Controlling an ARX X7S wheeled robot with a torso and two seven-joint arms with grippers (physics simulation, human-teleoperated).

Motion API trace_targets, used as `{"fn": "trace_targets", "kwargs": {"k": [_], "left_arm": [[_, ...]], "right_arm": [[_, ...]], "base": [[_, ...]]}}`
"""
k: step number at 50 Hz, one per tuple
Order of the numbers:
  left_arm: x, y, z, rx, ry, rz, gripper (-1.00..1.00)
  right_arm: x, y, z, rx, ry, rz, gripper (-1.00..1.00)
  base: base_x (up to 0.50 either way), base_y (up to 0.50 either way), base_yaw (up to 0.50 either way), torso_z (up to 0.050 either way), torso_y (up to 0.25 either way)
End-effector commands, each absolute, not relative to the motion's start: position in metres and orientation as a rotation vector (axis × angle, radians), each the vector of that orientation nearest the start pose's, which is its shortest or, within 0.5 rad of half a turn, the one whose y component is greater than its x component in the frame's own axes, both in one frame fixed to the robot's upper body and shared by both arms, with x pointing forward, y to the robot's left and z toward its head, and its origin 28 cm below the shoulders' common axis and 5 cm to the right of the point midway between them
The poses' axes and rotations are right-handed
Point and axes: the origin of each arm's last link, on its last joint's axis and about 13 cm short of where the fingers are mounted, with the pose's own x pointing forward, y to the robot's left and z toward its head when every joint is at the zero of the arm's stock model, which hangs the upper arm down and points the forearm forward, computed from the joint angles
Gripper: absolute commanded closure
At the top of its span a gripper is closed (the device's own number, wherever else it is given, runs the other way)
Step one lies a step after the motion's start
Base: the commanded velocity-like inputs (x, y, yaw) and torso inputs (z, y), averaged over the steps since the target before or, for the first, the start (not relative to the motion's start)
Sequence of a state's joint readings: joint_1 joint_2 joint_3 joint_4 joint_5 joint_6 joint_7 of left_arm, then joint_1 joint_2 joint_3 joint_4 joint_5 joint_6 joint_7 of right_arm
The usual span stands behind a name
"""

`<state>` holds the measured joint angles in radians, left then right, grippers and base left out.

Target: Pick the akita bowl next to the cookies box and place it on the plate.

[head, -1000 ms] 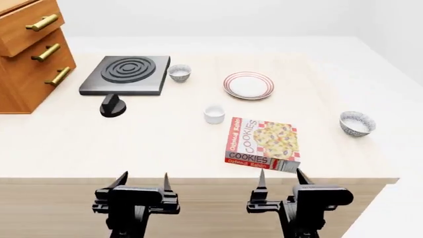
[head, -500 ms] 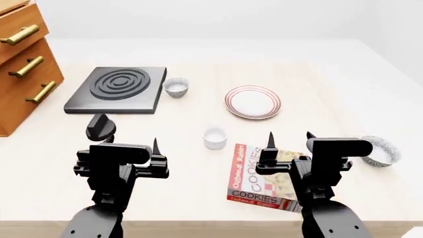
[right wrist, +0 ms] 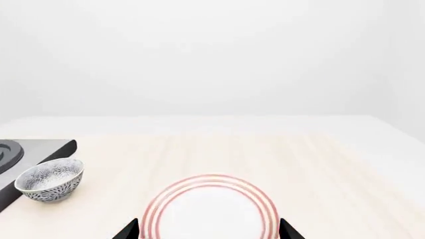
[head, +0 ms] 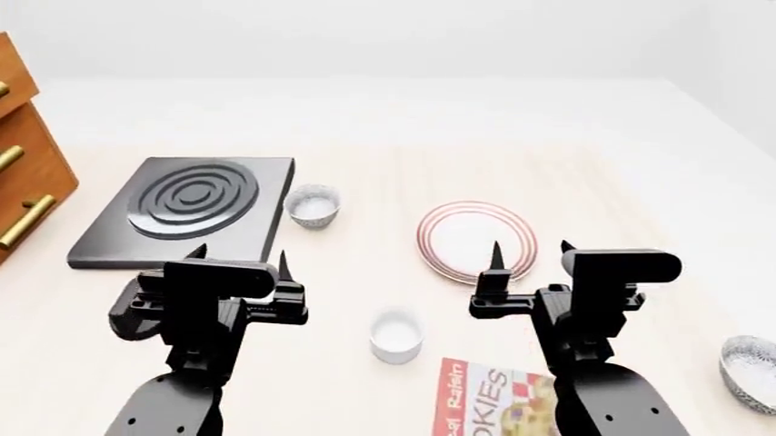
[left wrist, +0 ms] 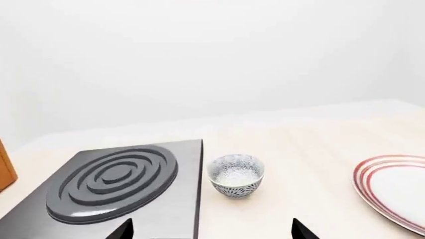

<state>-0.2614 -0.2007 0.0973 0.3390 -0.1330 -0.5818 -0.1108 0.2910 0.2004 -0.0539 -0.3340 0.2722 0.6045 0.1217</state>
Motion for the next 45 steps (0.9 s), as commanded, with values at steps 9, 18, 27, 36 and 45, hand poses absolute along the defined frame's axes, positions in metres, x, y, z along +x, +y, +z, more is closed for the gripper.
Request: {"fn": "trace_targets", "kwargs": {"k": [9,18,27,36,45], "left_arm": [[0.252,0.227,0.102,0.106,-0.001,-0.005,-1.0],[0.251,0.228,0.102,0.109,-0.001,-0.005,-1.0],[0.252,0.228,0.1,0.112,0.001,-0.006,-1.0],[0.253,0.228,0.099,0.114,-0.001,-0.002,-1.0],[0.253,0.229,0.104,0.121,-0.011,-0.002,-1.0]], "right_arm": [[0.257,-0.118,0.114,-0.004,0.008,0.005,-1.0],[0.261,-0.132,0.134,-0.068,0.054,-0.077,-1.0],[0.265,-0.163,0.17,-0.184,0.073,-0.186,-1.0],[0.255,-0.184,0.201,-0.196,0.354,-0.032,-1.0],[0.248,-0.216,0.232,-0.296,0.435,0.055,-1.0]], "base": [[0.44,0.0,0.0,0.0,0.0],[0.0,0.0,0.0,0.0,0.001],[0.0,0.0,0.0,0.0,0.0],[0.0,0.0,0.0,0.0,0.0],[0.0,0.0,0.0,0.0,0.0]]}}
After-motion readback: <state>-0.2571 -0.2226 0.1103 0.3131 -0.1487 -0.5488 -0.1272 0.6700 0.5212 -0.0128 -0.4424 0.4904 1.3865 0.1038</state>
